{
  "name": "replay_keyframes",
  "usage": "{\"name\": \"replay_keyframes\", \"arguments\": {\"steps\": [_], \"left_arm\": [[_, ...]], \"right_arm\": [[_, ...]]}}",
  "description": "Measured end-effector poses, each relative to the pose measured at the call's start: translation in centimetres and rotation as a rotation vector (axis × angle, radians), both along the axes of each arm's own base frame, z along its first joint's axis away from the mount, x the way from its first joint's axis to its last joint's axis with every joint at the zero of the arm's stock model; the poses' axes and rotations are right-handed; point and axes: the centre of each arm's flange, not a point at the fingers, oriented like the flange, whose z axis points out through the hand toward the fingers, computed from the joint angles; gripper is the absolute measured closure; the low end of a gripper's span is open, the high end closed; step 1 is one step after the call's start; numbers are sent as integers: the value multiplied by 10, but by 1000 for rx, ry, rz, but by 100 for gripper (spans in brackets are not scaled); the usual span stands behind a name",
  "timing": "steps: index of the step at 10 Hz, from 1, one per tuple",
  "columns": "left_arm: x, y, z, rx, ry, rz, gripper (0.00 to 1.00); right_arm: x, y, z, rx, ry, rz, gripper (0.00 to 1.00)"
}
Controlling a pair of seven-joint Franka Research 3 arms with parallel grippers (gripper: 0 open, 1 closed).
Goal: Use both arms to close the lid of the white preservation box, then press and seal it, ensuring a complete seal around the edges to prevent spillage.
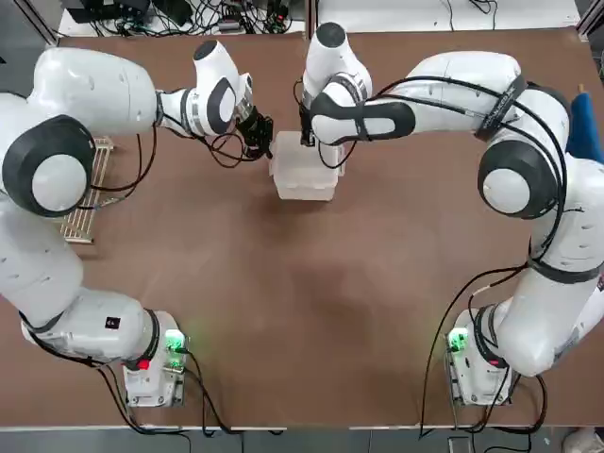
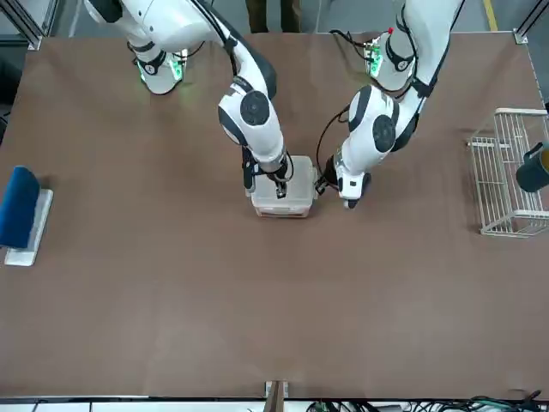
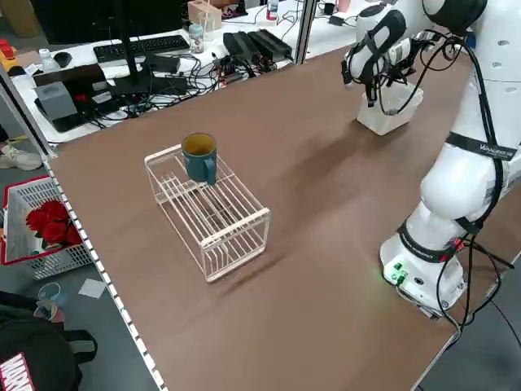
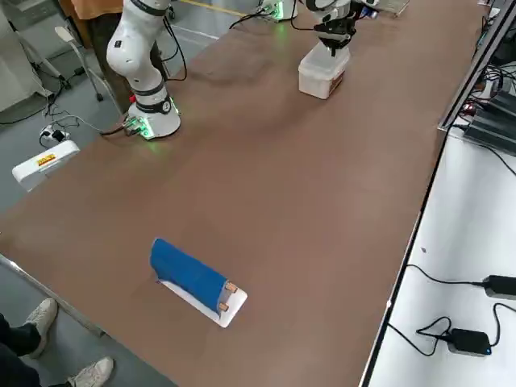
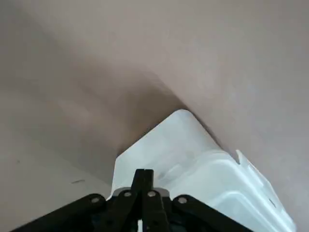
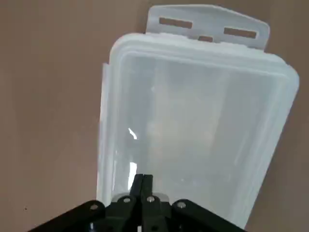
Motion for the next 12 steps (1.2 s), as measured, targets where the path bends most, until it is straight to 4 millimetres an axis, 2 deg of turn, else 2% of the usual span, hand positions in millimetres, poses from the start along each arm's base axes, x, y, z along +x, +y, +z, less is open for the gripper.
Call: {"name": "replay_keyframes", "arguments": {"steps": [5,8,12], "left_arm": [[-1,0,-5,-1,-8,5,99],[-1,2,-19,1,6,14,99],[-1,1,-21,0,6,15,99]], "right_arm": [[-5,7,-1,19,-12,5,99],[-5,8,-1,20,-12,5,99],[-5,8,-1,20,-12,5,99]]}}
